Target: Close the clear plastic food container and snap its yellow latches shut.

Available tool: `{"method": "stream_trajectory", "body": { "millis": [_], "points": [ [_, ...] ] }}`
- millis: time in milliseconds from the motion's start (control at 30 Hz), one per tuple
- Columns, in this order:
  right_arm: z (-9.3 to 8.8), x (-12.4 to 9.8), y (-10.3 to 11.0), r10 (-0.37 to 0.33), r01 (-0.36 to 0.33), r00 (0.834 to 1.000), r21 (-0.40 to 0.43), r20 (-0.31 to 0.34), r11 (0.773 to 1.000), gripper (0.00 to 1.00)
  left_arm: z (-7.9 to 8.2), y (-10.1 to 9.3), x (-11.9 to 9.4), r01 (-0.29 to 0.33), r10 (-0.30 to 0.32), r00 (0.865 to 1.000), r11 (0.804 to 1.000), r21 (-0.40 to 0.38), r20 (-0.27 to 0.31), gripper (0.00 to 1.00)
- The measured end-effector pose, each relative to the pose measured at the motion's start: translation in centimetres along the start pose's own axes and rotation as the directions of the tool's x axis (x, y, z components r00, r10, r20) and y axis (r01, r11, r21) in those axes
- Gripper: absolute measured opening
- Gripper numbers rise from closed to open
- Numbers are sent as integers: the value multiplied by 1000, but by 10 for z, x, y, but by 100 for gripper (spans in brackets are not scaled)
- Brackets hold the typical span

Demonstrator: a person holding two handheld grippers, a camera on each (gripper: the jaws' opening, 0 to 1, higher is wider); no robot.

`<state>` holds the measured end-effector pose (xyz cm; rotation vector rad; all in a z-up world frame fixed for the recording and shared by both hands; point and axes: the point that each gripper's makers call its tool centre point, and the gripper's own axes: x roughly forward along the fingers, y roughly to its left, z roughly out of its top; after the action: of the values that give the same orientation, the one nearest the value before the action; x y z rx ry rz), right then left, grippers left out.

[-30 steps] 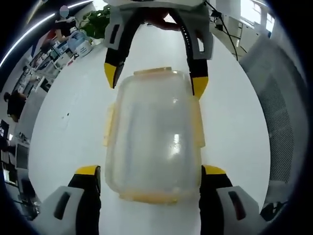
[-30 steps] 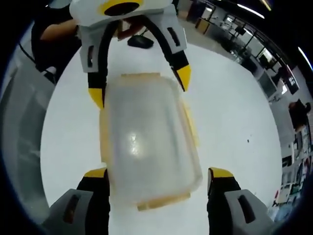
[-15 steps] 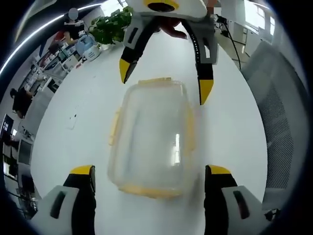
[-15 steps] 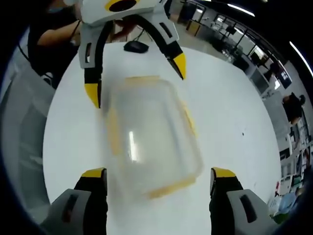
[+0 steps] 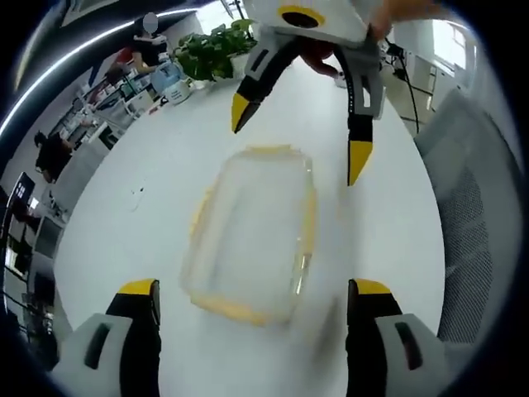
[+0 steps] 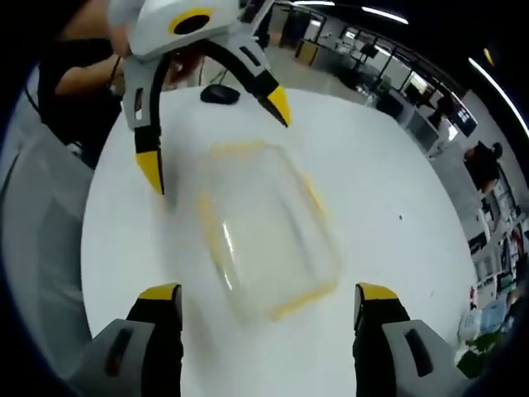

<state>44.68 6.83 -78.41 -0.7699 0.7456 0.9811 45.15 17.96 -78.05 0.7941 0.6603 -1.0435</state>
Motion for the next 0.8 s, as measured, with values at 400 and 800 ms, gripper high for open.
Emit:
{"method": "stream_trajectory", "body": {
  "millis": [400,800],
  "points": [
    [-5,-17,10,-32,24,998,125,62,992,85,-3,-12,-17,-44,51,997,991,-126,55,96],
    [-18,-30,28,-43,24,995,200,87,980,84,-13,-35,-30,-61,81,993,974,-217,83,95]
  ]
}}
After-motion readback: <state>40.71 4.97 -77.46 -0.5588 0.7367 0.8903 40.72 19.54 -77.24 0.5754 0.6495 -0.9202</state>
